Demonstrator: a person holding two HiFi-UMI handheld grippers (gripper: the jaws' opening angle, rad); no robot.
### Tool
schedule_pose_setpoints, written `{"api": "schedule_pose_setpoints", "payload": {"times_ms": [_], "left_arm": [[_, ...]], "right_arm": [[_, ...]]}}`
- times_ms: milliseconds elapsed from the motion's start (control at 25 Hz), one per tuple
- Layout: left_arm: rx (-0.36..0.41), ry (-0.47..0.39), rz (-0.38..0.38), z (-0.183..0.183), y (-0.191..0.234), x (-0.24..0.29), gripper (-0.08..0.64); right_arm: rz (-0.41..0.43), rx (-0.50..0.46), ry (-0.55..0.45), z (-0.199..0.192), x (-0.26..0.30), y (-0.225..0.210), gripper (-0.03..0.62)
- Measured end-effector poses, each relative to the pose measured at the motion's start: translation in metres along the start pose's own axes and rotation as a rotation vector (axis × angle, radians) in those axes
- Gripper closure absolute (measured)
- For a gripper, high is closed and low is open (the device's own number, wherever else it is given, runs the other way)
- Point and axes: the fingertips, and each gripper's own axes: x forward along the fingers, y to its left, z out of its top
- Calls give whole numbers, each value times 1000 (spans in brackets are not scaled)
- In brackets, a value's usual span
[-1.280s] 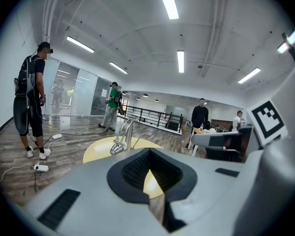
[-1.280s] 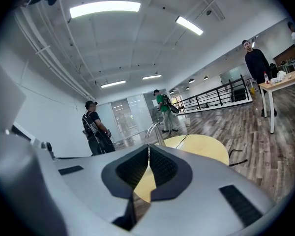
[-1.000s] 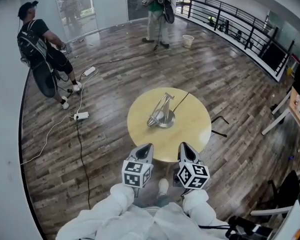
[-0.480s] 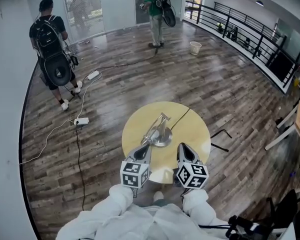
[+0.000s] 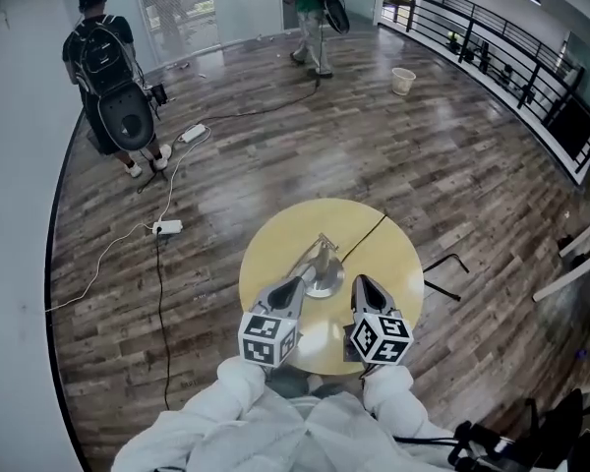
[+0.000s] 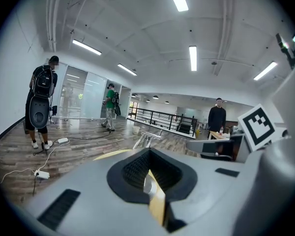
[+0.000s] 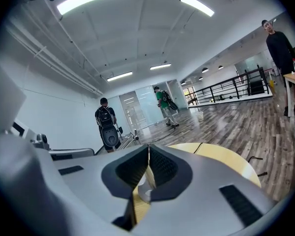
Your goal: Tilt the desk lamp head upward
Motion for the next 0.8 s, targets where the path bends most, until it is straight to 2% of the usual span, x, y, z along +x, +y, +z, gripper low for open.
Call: {"api": "schedule_pose_setpoints", "payload": {"times_ms": [240, 400, 480, 560, 640, 720, 800], "left_arm": [[-22, -26, -18, 1, 23, 6, 560], [41, -54, -41, -11, 40, -3, 549], [69, -5, -56, -31, 52, -4, 449], [112, 65, -72, -55, 65, -1, 393], [176, 125, -94, -79, 75, 5, 332], [238, 179, -133, -103, 81, 13, 246], [285, 231, -169, -123, 84, 25, 212]], "right_arm": [[26, 2, 117, -45, 29, -16, 574], [106, -72, 231, -86, 52, -21, 569], [146, -109, 273, -105, 65, -25, 483], [191, -150, 320, -124, 80, -27, 412], [233, -213, 367, -140, 95, -30, 366], [268, -274, 402, -151, 110, -32, 346], [298, -311, 421, -157, 122, -32, 337]]}}
